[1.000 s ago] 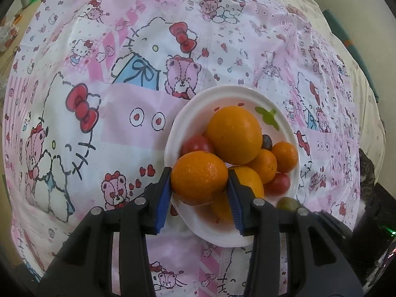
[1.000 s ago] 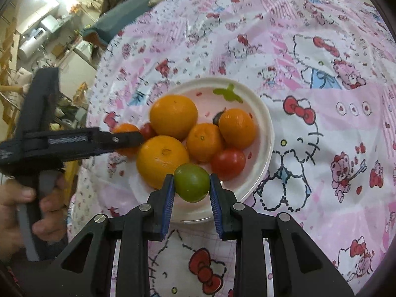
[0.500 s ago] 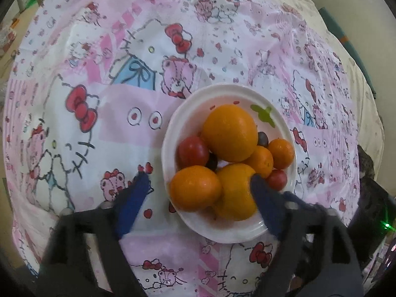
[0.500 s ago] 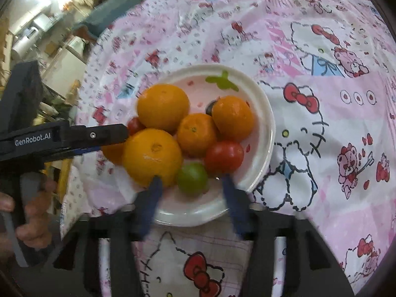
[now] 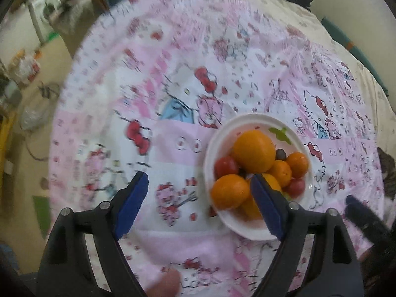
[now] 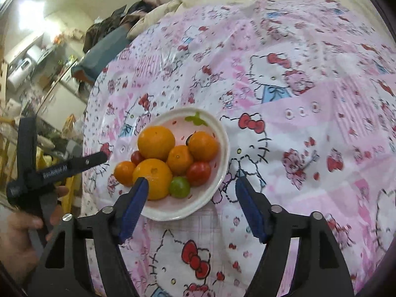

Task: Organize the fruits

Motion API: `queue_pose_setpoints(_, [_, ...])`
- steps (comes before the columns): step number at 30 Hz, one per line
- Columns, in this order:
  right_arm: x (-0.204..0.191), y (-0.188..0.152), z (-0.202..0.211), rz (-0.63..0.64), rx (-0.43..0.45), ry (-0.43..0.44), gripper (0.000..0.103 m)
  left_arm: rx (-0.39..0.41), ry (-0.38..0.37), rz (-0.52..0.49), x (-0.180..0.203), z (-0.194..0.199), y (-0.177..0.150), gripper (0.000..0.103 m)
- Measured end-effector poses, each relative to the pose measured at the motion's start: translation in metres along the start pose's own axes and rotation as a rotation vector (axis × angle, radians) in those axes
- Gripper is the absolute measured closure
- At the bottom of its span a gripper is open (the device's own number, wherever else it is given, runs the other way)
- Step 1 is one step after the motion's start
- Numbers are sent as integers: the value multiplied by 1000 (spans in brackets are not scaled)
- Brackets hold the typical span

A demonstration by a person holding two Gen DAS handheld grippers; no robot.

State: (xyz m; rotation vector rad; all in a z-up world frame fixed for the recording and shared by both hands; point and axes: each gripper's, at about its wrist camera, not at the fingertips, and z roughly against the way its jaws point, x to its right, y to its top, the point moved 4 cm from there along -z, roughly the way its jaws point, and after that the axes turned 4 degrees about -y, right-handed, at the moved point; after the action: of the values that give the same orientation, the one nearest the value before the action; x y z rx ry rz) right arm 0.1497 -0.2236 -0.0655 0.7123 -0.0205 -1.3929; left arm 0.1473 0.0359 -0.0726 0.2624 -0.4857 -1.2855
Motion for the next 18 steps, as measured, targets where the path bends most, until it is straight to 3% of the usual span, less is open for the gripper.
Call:
queue_pose_setpoints(6, [-23,-12,37,45,41,-32,14,66,18,-69,1,47,-24,17])
queue_pose_setpoints(12, [-49,-27,66,121,105,-89,3,91,-16,-44,-4,83,-53,10])
queue_pose_setpoints(15, [-45,-41,65,88,57,-87,3,109,-55,-38,-6,95,-68,8])
queue_pose_setpoints(18, [-43,-55,73,86,88,-124,3,129,-31,-59,-9,102,-84,7])
